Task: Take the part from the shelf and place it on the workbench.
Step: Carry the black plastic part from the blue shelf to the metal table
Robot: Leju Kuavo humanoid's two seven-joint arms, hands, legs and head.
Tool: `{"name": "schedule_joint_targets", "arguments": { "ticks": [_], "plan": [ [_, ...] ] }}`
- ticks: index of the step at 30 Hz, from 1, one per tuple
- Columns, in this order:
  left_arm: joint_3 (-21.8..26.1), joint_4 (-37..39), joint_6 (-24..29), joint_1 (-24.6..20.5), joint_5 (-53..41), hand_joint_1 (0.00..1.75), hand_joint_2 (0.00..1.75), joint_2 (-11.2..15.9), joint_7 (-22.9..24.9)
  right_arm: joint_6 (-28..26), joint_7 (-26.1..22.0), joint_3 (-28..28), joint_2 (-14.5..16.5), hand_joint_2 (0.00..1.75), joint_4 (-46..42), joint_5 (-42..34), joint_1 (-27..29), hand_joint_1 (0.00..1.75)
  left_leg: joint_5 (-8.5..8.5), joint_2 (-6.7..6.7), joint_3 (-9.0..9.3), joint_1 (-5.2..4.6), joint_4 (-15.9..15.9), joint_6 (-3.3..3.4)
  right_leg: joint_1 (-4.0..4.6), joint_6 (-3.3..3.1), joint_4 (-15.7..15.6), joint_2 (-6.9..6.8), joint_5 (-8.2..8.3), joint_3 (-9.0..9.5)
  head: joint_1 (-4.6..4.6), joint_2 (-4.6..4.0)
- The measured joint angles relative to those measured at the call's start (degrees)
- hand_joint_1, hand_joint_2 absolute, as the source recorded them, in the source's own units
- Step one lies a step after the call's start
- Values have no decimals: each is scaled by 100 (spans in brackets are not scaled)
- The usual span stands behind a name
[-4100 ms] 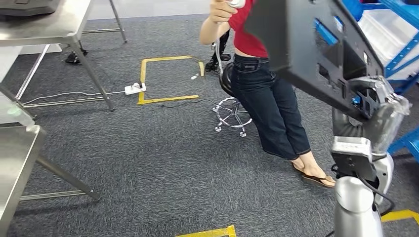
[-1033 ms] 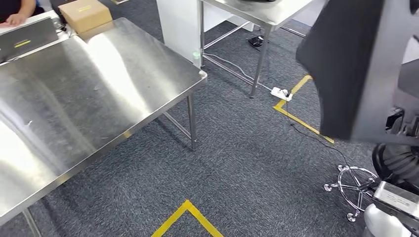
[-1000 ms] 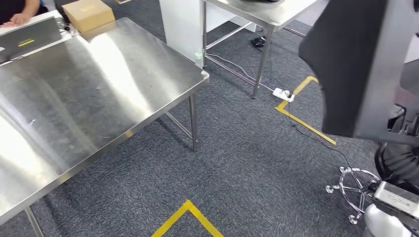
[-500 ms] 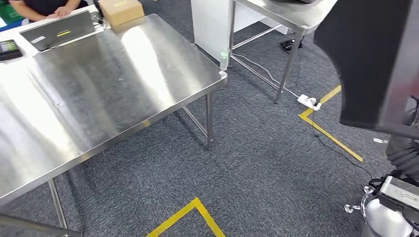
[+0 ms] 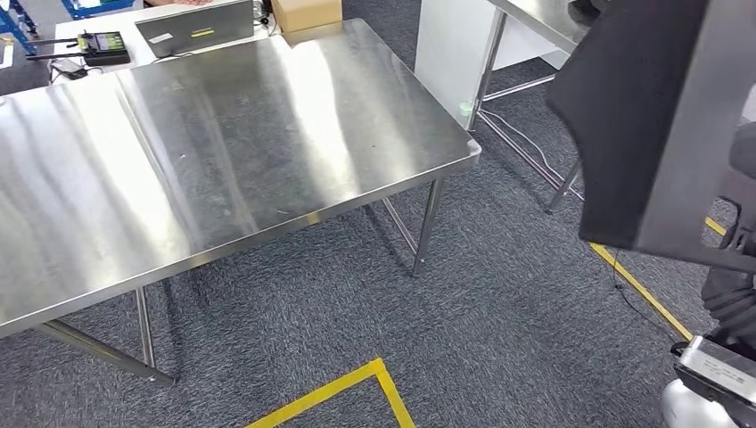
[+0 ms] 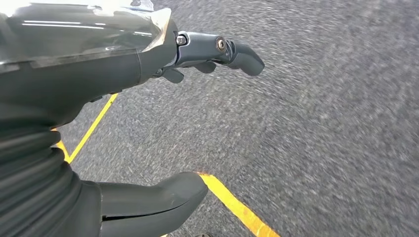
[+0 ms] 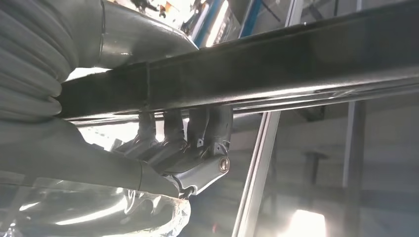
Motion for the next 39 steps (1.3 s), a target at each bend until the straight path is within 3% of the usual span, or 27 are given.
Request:
{"name": "schedule_joint_targets", "arguments": {
  "ticks": [2,3,4,6,8,10,12,14,15,16,17,19,21,23,25,27,28,30,33,35,36,39],
  "plan": [
    [-3,-1,-20,4,-37,0,175,3,-9,0,8,-60,37,175,-70,-14,83,175,-11,-157,5,19,30,-29,-39,135,-622,58,322,261,1,0],
    [-7,-3,-33,4,-56,0,175,8,-10,2,11,-92,55,175,-100,-22,113,175,-26,-229,0,21,58,-61,-56,178,-1006,137,477,428,2,0],
    [-12,-5,-44,3,-69,0,175,16,-9,9,14,-119,72,175,-131,-29,140,175,-44,-291,-12,18,90,-97,-69,180,-1305,199,589,560,3,0],
    [-26,-10,-51,8,-86,0,175,28,-4,44,16,-161,113,175,-181,-38,175,175,-58,-377,-52,6,122,-168,-56,91,-1500,246,649,655,1,0],
    [-37,-13,-48,18,-90,0,175,37,5,107,23,-183,154,175,-213,-43,181,175,-52,-406,-83,20,130,-218,-59,-7,-1508,159,674,672,-1,0],
    [-44,-13,-40,17,-92,0,175,48,11,172,32,-192,187,175,-232,-42,177,175,-192,-202,-179,23,339,-270,-81,-90,-1517,66,686,677,-17,0],
    [-50,-14,-36,-4,-92,0,175,56,14,221,34,-207,211,175,-248,-37,179,175,-542,91,-484,25,972,-319,-73,-154,-1520,-42,677,679,-37,0],
    [-54,-14,-32,-12,-90,0,175,54,22,276,35,-216,228,175,-248,-36,178,175,-804,200,-834,38,1663,-345,-52,-176,-1519,-168,668,674,-41,0],
    [-55,-13,-28,-9,-86,0,175,49,27,307,36,-216,235,175,-247,-36,174,175,-792,217,-893,41,1771,-343,-45,-181,-1519,-232,663,675,-41,0],
    [-54,-13,-21,-5,-82,0,175,46,31,335,36,-216,240,175,-245,-37,166,175,-680,235,-835,41,1650,-331,-40,-184,-1519,-293,659,680,-41,0],
    [-54,-14,-14,-4,-78,0,175,47,31,358,38,-215,243,175,-244,-38,152,175,-500,281,-663,36,1320,-305,-35,-183,-1519,-350,652,689,-41,0],
    [-53,-15,2,-16,-76,0,175,49,31,379,41,-215,245,175,-243,-42,118,175,-214,543,-243,-2,525,-230,-4,-161,-1519,-459,631,715,-38,0],
    [-54,-15,10,-32,-76,0,175,48,31,386,43,-214,245,175,-243,-42,93,175,-146,690,-73,-52,176,-175,23,-112,-1521,-561,609,734,-33,0],
    [-55,-15,13,-34,-76,0,175,50,31,392,43,-213,246,175,-243,-42,73,175,-125,559,-80,-67,152,-129,25,-49,-1540,-657,595,762,-34,0],
    [-55,-15,14,-33,-76,0,175,49,31,398,46,-214,244,175,-240,-44,57,175,-65,428,-34,-38,71,-62,19,-13,-1411,-481,497,736,-30,0],
    [-55,-15,16,-40,-68,0,175,43,31,418,46,-217,238,175,-231,-58,51,175,-23,297,-9,-10,21,-21,6,-41,-857,-148,229,486,-14,0],
    [-55,-15,19,-44,-58,0,175,39,30,433,42,-218,236,175,-217,-69,53,175,-16,227,-16,-8,24,-11,4,-58,-481,-62,82,297,-10,0],
    [-55,-15,24,-43,-37,0,175,25,27,461,28,-214,235,175,-181,-91,52,175,-14,107,-28,-12,29,-8,3,-50,56,-10,-83,10,-3,0],
    [-55,-15,28,-41,-30,0,175,19,26,468,18,-213,235,175,-161,-97,51,175,-14,65,-29,-14,32,-9,3,-31,172,-4,-94,-60,-2,0],
    [-55,-15,33,-38,-26,0,175,16,25,479,13,-210,233,175,-142,-107,45,175,-14,38,-26,-14,33,-9,2,-7,91,-4,-39,-34,-1,0],
    [-53,-15,44,-34,-12,0,175,10,24,497,-3,-206,217,175,-100,-136,19,175,-19,-11,-20,-9,43,-19,-6,50,-294,4,149,125,-1,0],
    [-43,-14,112,-16,26,0,175,-8,15,569,-91,-140,114,175,168,-345,-190,175,-63,-152,-32,-27,99,-33,-13,74,-1535,57,705,638,-3,0]
  ]
}}
